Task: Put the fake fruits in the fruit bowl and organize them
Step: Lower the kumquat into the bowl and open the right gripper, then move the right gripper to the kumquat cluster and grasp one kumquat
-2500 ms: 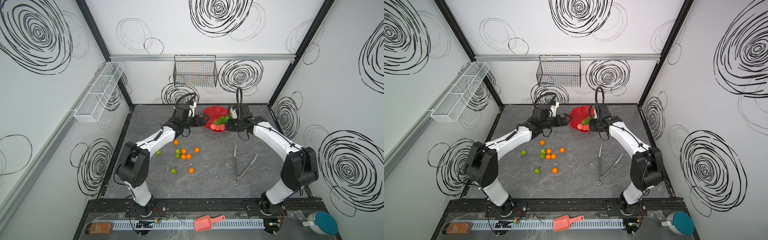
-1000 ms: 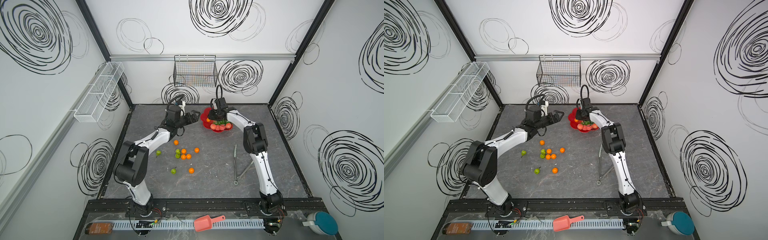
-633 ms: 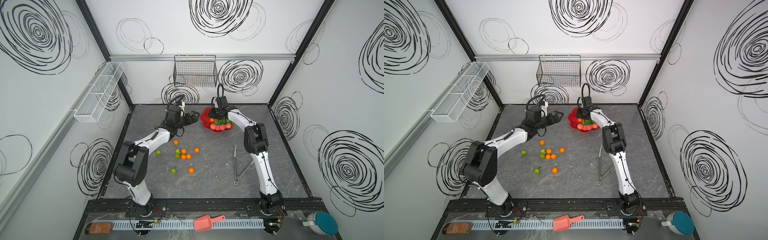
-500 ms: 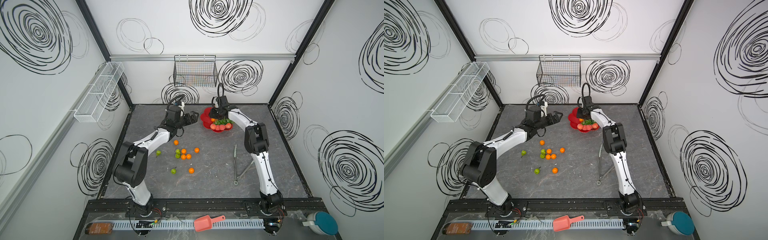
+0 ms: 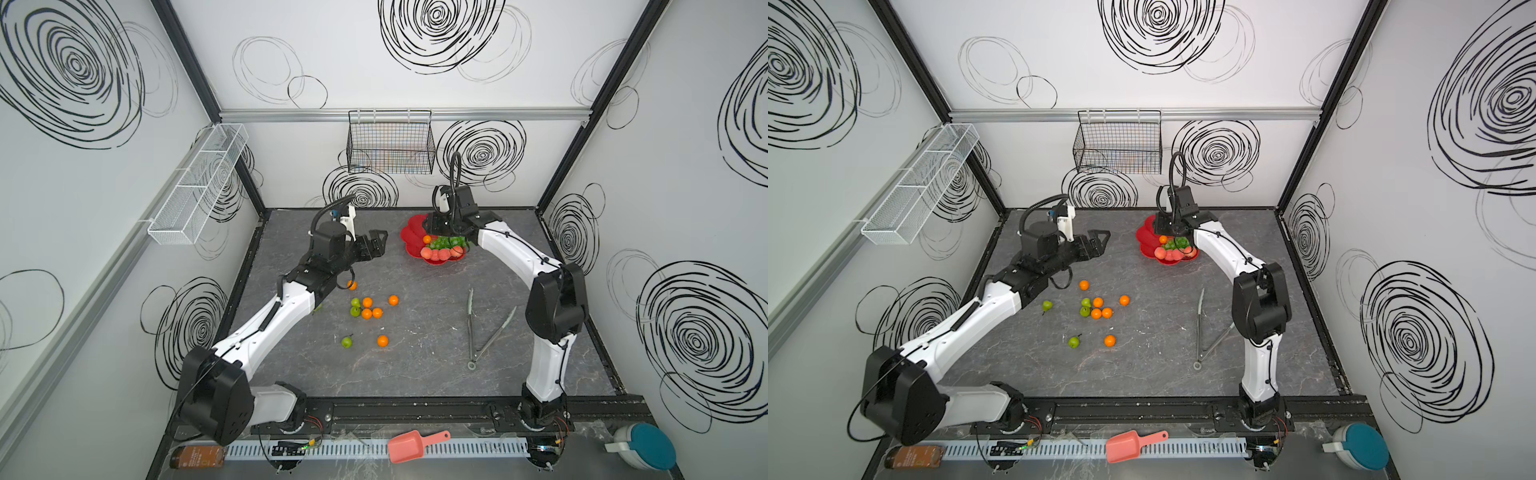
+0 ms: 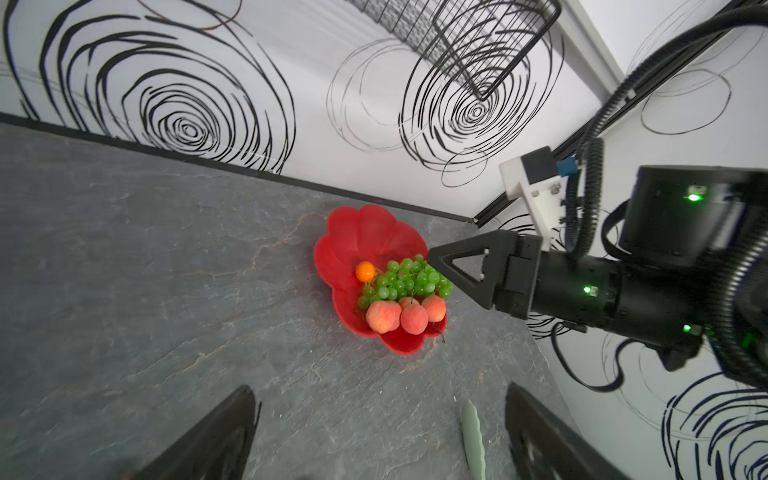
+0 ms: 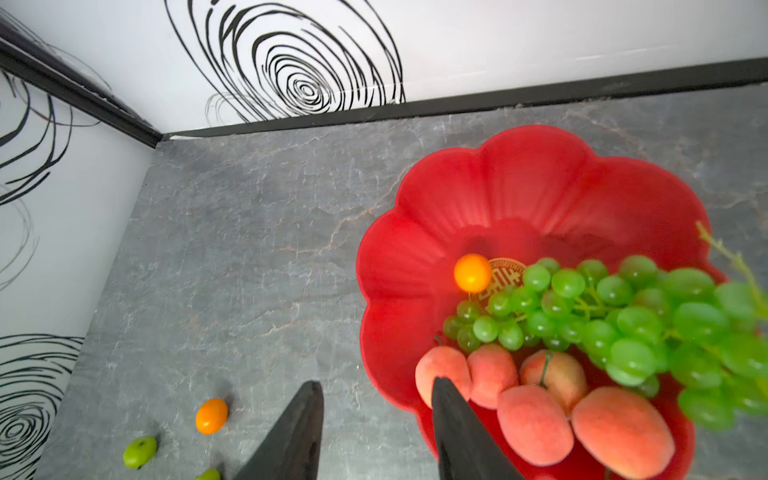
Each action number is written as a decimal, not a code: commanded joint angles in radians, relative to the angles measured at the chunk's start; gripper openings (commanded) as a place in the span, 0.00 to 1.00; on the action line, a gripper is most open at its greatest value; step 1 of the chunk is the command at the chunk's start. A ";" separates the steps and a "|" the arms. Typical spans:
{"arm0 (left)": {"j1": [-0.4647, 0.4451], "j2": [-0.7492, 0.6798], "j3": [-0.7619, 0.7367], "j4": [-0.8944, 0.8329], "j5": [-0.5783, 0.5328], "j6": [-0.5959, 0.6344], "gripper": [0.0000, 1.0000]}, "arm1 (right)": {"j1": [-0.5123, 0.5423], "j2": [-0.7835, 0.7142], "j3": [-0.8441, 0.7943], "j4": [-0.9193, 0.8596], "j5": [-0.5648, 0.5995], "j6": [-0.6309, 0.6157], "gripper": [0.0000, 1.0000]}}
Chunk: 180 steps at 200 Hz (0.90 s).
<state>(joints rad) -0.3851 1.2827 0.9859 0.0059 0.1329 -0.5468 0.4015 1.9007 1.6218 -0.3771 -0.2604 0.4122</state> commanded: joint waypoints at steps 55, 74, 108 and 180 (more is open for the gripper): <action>0.003 -0.240 -0.252 -0.131 0.056 -0.010 0.96 | 0.173 -0.168 -0.325 0.090 0.045 0.078 0.47; 0.013 -0.289 -0.318 -0.118 0.088 -0.023 0.96 | 0.223 -0.145 -0.327 0.077 0.059 0.090 0.47; 0.041 -0.340 -0.406 -0.089 0.132 -0.058 0.96 | 0.299 -0.056 -0.281 0.038 0.076 0.101 0.52; 0.099 -0.362 -0.457 -0.054 0.198 -0.083 0.96 | 0.368 0.110 -0.143 -0.074 0.125 0.102 0.56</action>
<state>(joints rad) -0.3080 0.9363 0.5327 -0.1062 0.2981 -0.6201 0.7601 1.9766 1.4147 -0.3847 -0.1783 0.5018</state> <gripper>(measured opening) 0.961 0.560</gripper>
